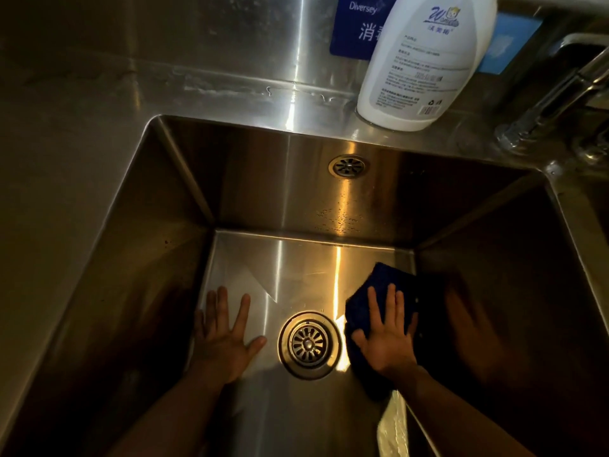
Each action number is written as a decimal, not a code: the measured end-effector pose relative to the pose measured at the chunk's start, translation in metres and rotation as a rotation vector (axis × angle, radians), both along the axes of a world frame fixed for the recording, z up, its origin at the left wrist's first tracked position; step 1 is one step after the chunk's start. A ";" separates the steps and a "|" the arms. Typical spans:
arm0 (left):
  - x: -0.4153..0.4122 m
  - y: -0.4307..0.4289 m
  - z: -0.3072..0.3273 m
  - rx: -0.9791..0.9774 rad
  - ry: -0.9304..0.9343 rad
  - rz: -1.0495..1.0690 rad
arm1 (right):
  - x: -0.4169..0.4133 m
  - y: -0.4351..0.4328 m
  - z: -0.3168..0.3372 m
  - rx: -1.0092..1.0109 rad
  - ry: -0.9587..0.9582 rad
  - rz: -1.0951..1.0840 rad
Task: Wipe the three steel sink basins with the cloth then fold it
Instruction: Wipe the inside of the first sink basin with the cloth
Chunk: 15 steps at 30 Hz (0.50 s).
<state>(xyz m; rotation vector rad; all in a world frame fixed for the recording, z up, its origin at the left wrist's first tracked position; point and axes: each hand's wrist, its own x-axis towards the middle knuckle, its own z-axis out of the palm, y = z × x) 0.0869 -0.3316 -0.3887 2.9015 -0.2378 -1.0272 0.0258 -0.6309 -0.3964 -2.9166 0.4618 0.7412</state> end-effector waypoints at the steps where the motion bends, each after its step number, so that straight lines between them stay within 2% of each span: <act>1: 0.001 -0.001 0.000 0.003 0.012 0.000 | -0.009 0.003 0.002 0.004 0.017 -0.004; 9: 0.005 -0.001 0.002 0.004 0.102 0.013 | -0.118 0.029 0.015 -0.016 0.057 0.258; 15: 0.004 0.000 0.000 0.009 0.097 0.007 | -0.116 0.016 0.019 0.025 0.044 0.400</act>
